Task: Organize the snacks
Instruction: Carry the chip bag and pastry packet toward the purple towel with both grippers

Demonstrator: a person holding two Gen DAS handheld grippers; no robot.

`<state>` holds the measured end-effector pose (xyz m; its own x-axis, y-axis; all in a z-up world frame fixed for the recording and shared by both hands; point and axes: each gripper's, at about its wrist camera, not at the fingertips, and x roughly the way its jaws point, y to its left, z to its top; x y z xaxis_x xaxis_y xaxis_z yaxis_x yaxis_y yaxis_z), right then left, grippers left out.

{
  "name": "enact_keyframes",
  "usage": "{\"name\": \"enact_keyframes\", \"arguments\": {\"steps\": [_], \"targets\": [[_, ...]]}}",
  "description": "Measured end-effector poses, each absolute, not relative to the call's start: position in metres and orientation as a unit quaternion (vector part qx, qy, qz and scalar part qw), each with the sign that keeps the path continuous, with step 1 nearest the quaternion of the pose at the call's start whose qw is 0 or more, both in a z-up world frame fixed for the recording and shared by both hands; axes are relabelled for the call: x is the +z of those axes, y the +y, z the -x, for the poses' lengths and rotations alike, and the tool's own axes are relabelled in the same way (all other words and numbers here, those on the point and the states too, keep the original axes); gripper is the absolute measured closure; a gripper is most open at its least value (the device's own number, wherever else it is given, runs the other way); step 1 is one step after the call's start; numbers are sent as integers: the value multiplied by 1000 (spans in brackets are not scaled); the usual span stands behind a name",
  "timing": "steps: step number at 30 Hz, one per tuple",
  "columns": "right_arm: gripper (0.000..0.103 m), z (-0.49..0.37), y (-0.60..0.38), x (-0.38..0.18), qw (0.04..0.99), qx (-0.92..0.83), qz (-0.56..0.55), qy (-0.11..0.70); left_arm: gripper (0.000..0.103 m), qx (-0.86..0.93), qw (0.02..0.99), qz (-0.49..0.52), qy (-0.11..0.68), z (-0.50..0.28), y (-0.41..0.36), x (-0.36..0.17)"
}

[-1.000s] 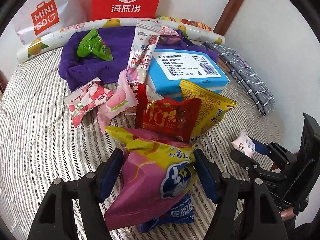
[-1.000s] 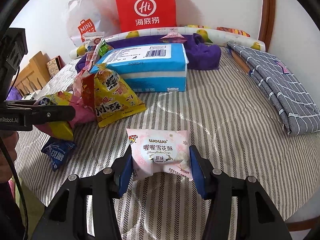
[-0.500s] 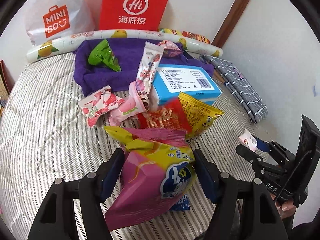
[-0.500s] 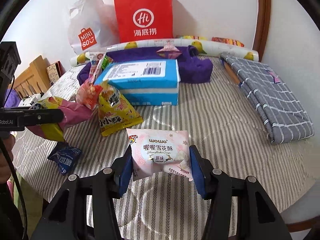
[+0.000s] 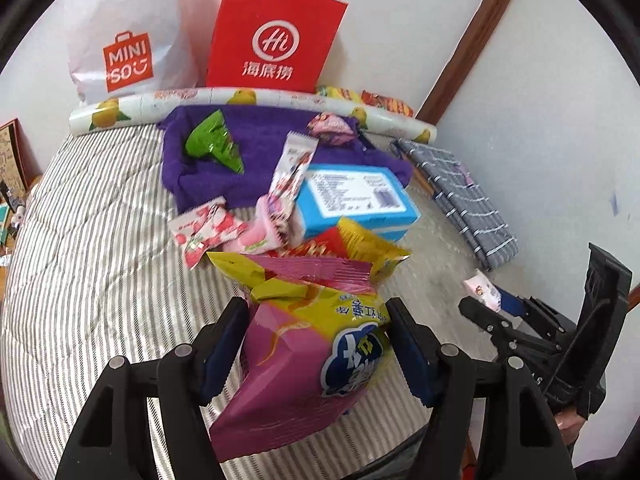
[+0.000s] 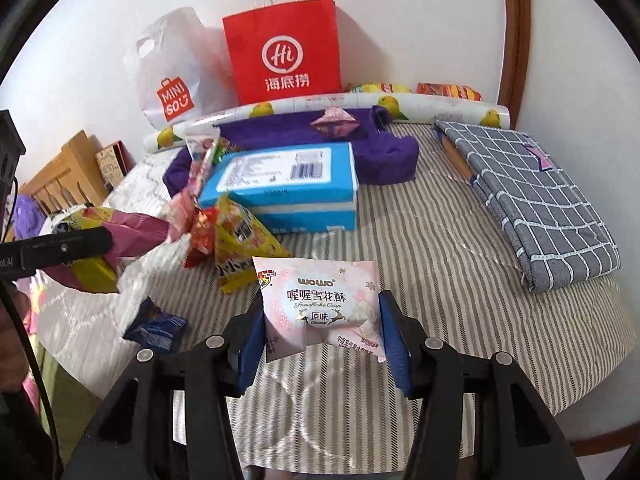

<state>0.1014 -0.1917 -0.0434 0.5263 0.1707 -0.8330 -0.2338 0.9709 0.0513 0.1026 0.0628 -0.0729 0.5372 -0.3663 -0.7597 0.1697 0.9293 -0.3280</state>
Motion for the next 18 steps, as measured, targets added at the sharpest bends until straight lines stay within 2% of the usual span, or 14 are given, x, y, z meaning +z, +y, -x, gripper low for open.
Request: {"name": "enact_keyframes", "arguments": {"steps": [18], "targets": [[51,-143,-186,9,892,101,42,438,35,-176,884,104,420,-135,42,-26]]}}
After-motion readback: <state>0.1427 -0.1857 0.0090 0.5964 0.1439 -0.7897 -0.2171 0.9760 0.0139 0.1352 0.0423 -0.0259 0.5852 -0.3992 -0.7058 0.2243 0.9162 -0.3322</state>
